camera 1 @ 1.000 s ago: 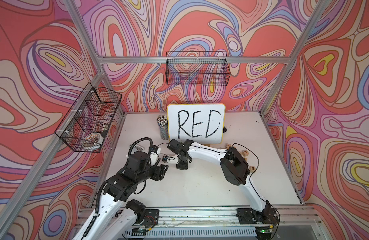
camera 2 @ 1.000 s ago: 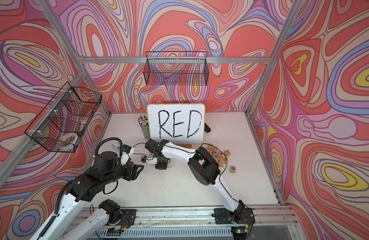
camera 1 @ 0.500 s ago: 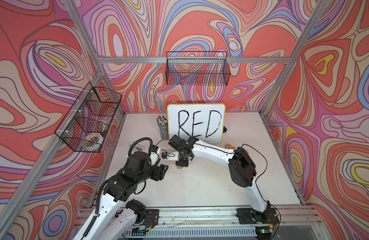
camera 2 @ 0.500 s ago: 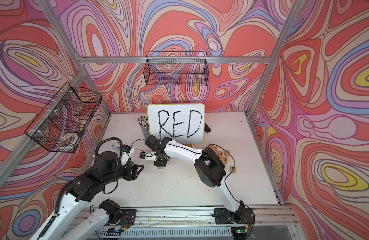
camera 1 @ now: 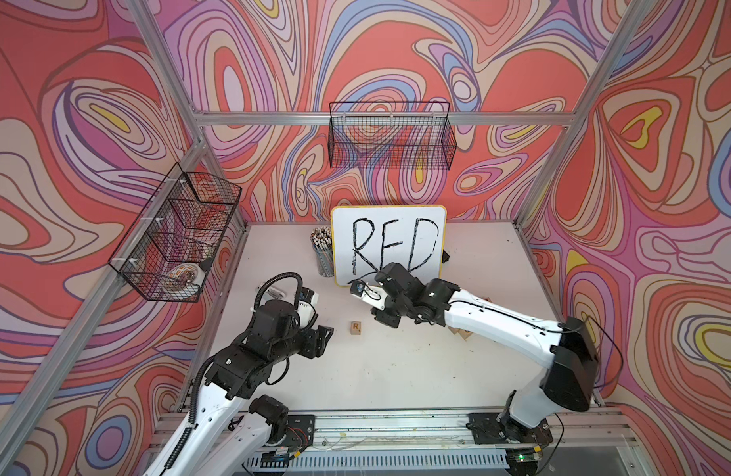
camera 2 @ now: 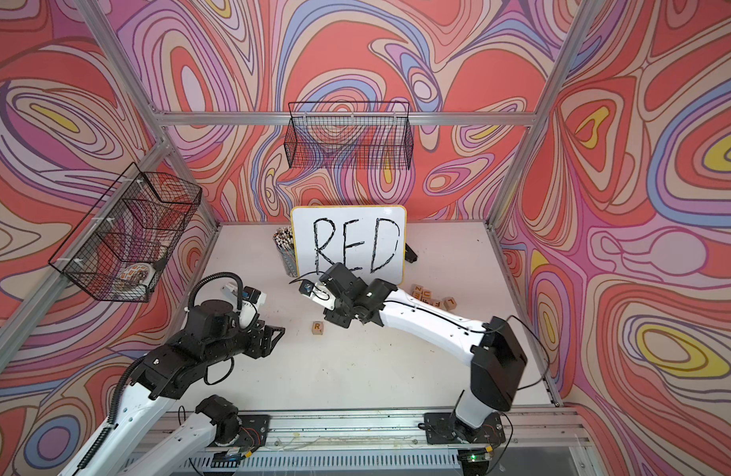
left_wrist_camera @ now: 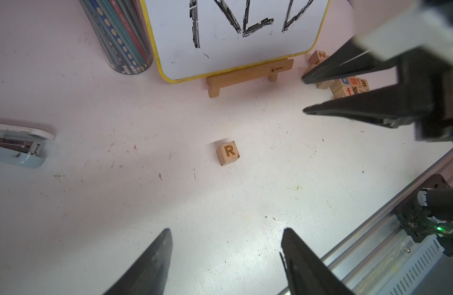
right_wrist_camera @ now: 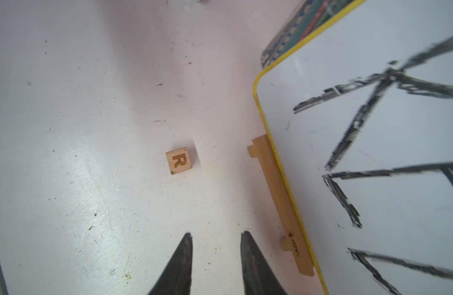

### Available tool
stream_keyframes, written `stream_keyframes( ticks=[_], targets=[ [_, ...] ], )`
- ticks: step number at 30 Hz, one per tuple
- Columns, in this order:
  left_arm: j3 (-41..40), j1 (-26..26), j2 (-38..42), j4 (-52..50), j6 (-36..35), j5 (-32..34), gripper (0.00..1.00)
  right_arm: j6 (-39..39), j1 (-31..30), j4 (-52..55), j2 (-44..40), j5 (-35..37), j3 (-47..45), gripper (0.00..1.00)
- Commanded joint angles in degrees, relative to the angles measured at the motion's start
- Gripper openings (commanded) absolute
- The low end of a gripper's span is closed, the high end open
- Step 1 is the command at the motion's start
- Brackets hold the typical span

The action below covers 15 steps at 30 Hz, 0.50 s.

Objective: Assemble the uppercase word "red" with letter blocks
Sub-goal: Adjust the letter block at the center of the board, then pick up the letter block from the center of the board.

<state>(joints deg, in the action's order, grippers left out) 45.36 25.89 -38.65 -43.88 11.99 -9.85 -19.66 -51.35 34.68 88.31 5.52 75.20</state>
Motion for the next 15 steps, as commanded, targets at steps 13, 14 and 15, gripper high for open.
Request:
stream_keyframes(
  ticks=[13,14,15],
  targets=[
    [12.1,0.3,-17.0,11.0,-7.0,-7.2,0.70,40.3,24.5,9.0,-13.8,14.4,-8.0,0.38],
    [12.8,0.4,-18.2,11.6,-7.3,-7.7,0.70,41.8,26.1,10.2,-13.7,14.7,-7.9,0.38],
    [13.5,0.5,-19.5,12.4,-7.6,-8.0,0.70,42.9,28.2,11.2,-13.5,14.6,-8.2,0.38]
  ],
)
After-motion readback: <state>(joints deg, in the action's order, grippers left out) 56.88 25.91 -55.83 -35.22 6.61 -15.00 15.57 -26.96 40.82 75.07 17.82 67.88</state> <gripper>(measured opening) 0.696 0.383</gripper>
